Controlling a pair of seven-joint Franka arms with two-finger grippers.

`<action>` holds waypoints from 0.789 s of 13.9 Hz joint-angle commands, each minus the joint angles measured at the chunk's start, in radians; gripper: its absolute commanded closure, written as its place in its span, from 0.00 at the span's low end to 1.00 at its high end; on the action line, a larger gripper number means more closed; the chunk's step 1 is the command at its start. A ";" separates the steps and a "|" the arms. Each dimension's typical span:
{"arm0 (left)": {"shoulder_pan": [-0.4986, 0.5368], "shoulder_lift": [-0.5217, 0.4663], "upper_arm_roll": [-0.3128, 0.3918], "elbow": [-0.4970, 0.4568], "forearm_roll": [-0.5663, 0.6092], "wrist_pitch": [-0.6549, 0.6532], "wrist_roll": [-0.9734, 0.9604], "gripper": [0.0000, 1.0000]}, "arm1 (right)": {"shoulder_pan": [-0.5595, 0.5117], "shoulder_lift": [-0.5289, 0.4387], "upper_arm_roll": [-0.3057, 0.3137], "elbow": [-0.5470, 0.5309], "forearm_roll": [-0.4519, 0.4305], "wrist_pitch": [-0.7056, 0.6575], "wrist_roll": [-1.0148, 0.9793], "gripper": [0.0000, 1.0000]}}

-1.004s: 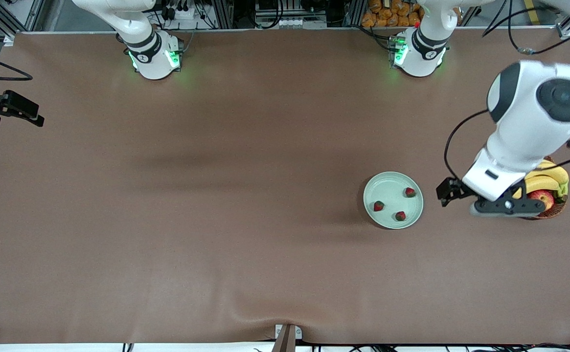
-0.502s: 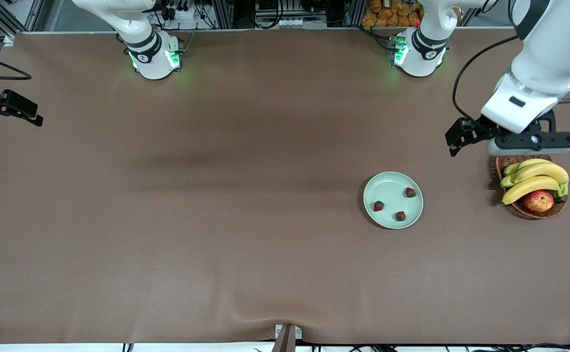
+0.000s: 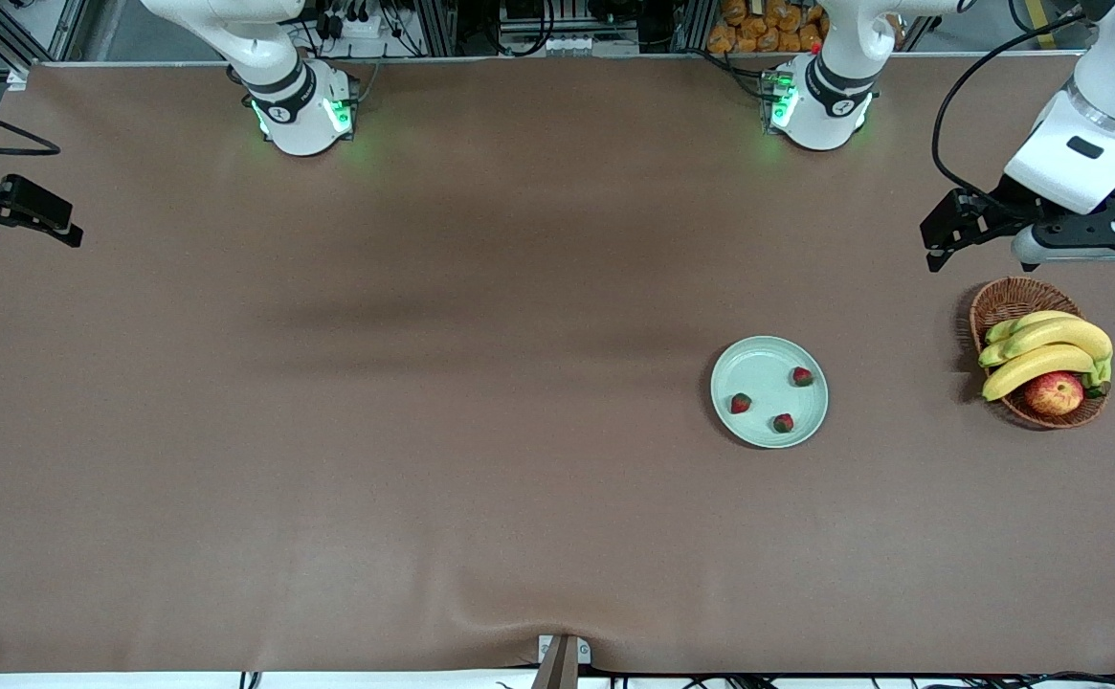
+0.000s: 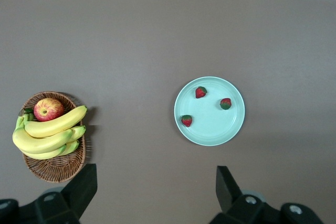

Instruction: Collect all strawberries into plate

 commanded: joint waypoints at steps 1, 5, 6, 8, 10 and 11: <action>-0.006 0.001 0.011 0.017 -0.009 -0.021 0.013 0.00 | -0.001 0.001 0.003 0.018 -0.017 -0.012 0.004 0.00; -0.006 0.036 0.047 0.086 0.005 -0.018 0.022 0.00 | -0.003 0.001 0.003 0.018 -0.017 -0.013 0.004 0.00; -0.005 0.033 0.050 0.085 0.005 -0.019 0.022 0.00 | -0.001 0.001 0.003 0.018 -0.017 -0.013 0.004 0.00; -0.005 0.036 0.071 0.085 0.001 -0.021 0.022 0.00 | -0.001 0.001 0.003 0.018 -0.017 -0.013 0.004 0.00; -0.006 0.039 0.091 0.085 0.004 -0.019 0.040 0.00 | -0.001 0.001 0.003 0.018 -0.017 -0.013 0.004 0.00; -0.006 0.039 0.093 0.088 0.002 -0.019 0.048 0.00 | -0.001 0.001 0.003 0.018 -0.017 -0.013 0.004 0.00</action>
